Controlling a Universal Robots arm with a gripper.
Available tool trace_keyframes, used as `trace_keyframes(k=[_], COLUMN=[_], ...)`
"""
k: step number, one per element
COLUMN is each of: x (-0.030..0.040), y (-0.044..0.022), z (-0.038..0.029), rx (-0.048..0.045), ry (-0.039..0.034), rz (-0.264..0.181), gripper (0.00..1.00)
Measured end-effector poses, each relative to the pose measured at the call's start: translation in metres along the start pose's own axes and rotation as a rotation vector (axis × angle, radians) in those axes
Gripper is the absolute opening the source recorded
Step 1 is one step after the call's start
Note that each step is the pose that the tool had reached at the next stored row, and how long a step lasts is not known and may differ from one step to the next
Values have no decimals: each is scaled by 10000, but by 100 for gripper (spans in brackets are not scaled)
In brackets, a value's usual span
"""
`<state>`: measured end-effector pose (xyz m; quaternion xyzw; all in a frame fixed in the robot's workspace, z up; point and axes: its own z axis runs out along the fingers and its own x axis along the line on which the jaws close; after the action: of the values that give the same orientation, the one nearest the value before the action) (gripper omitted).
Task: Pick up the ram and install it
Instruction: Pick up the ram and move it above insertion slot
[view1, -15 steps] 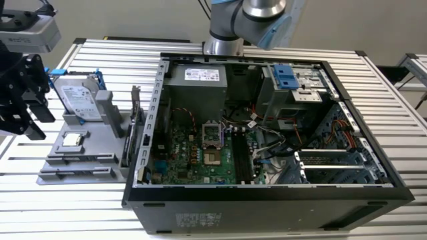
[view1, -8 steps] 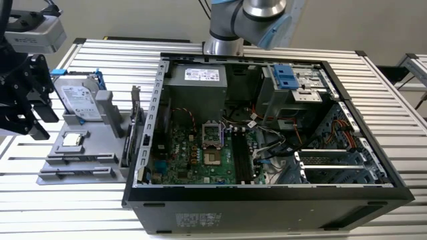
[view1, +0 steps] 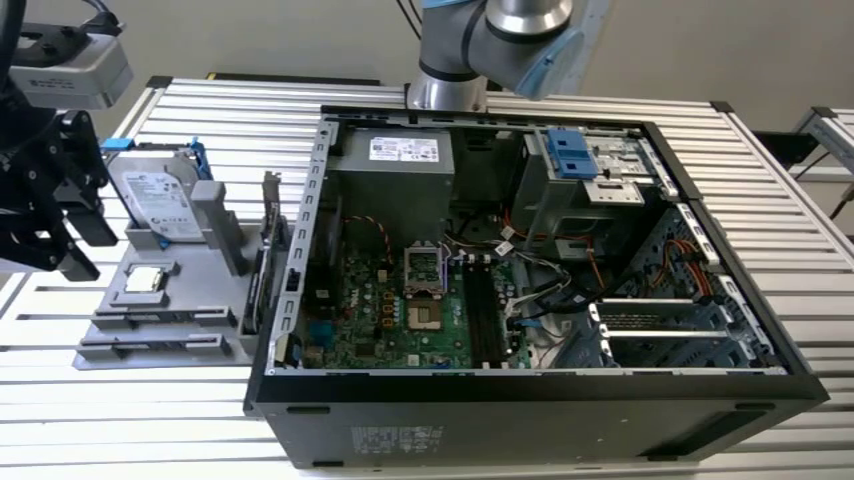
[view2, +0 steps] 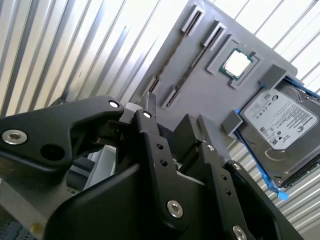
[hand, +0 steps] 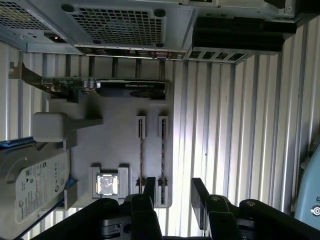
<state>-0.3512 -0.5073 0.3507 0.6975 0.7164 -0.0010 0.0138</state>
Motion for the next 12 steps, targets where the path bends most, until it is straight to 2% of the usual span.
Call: trace_keyframes(k=[12], x=[2], y=[-27], z=[52], rx=[0], ry=[0], rz=[-15], gripper=[100])
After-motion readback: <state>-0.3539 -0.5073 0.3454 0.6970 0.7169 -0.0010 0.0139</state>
